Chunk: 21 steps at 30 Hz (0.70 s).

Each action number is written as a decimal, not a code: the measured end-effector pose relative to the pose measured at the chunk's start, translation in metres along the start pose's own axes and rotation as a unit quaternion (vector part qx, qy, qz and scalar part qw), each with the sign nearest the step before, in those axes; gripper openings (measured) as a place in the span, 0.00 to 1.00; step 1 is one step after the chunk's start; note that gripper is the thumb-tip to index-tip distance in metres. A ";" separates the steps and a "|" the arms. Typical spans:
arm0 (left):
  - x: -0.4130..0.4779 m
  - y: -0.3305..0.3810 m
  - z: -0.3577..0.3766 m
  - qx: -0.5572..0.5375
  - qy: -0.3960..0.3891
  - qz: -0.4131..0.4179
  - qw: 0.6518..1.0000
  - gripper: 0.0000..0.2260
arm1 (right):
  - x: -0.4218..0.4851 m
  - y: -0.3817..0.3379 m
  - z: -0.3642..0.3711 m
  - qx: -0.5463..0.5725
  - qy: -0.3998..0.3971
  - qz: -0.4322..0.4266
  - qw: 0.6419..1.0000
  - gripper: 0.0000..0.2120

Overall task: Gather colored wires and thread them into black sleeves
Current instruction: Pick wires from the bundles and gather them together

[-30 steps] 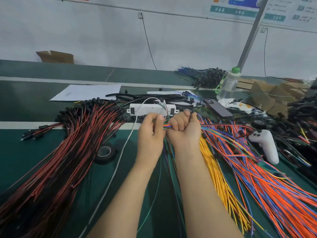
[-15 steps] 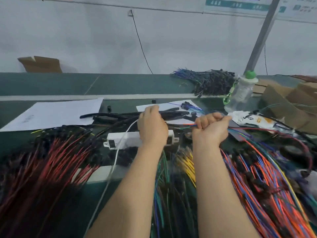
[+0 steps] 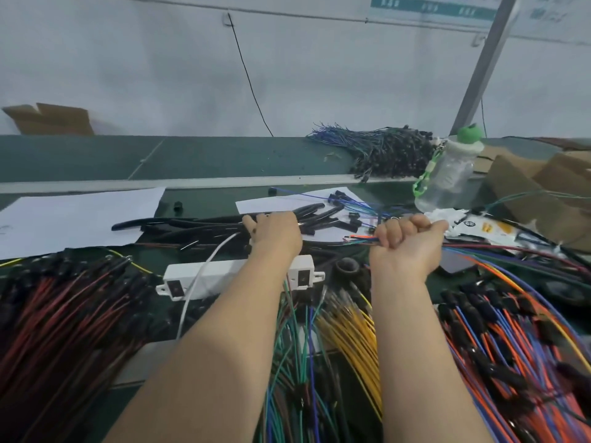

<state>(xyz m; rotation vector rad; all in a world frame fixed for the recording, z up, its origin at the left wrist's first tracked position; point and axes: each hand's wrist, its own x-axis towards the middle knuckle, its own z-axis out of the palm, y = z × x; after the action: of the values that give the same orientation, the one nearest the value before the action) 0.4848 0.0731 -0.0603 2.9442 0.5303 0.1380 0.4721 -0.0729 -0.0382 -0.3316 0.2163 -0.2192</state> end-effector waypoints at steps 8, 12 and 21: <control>-0.045 0.031 -0.091 -0.105 0.223 0.203 0.948 0.20 | -0.037 -0.015 0.008 -0.090 -0.065 0.046 0.993 0.24; -0.112 0.032 -0.112 -0.048 0.058 0.248 0.966 0.15 | -0.077 -0.037 -0.001 -0.269 -0.082 0.039 0.959 0.16; -0.274 0.008 -0.115 -0.013 -0.023 0.205 0.978 0.14 | -0.197 -0.094 -0.055 -0.432 -0.214 0.080 0.873 0.12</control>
<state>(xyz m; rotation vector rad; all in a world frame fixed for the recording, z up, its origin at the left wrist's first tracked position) 0.2188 -0.0165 0.0367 2.9793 -0.0912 0.1201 0.2539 -0.1276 -0.0224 -1.2364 -0.1166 0.1380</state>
